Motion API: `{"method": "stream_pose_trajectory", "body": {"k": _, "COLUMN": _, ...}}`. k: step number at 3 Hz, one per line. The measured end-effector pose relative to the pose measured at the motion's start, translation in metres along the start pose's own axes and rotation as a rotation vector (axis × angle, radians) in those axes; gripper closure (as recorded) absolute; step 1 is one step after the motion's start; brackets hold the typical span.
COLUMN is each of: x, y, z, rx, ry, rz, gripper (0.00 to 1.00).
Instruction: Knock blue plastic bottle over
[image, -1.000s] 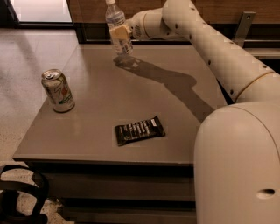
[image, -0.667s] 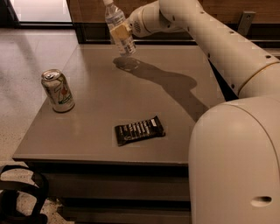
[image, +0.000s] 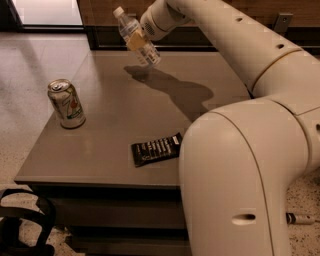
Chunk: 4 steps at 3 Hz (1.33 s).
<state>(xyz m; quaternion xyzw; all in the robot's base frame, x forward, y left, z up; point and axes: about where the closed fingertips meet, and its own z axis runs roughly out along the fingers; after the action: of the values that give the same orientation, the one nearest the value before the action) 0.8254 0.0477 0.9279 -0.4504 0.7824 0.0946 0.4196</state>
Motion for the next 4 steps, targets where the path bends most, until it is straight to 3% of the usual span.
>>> {"method": "stream_pose_trajectory", "body": {"k": 2, "x": 0.021, "y": 0.018, "z": 0.019, "rx": -0.116, "ry": 0.213, "rz": -0.088, "gripper": 1.0}}
{"method": "stream_pose_trajectory", "body": {"k": 4, "x": 0.031, "y": 0.037, "z": 0.04, "rx": -0.232, "ry": 0.261, "rz": -0.134, "gripper": 1.0}}
